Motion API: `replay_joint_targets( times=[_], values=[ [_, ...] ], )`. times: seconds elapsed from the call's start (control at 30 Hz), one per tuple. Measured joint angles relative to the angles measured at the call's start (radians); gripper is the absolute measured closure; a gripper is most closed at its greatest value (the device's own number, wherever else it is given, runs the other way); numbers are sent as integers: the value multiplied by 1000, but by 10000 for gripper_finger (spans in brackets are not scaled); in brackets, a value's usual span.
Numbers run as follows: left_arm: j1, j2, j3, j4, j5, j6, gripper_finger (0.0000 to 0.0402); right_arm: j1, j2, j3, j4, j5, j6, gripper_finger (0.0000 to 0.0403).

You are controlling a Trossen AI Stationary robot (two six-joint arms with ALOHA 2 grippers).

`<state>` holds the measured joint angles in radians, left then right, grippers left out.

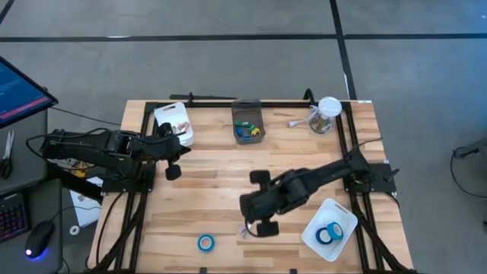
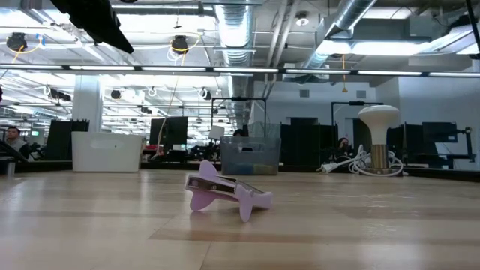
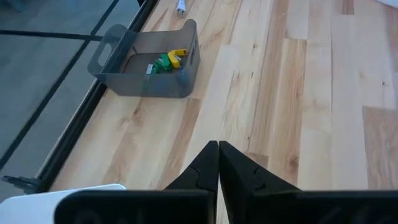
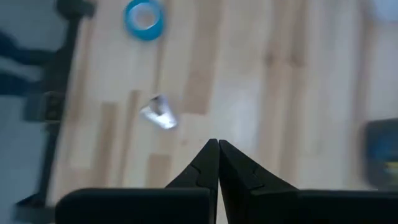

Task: Pick and place Stapler, Stapler remover, tape
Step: Put the pink staple remover into the top white bin

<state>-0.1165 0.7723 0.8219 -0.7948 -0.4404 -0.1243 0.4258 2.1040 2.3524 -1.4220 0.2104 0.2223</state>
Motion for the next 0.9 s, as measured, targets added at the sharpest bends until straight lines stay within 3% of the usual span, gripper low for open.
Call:
replay_joint_targets(
  times=[0.3, 0.63, 0.9],
  values=[
    [0, 0, 0, 1, 0, 23, 398, -24, 92, 1, 47, -241, 115, 403],
    [0, 0, 0, 4, 0, 13, 398, -13, 197, 1, 46, -292, -339, 403],
    [0, 0, 0, 8, 0, -98, 398, 10, 271, 1, 76, -315, -440, 403]
  ],
)
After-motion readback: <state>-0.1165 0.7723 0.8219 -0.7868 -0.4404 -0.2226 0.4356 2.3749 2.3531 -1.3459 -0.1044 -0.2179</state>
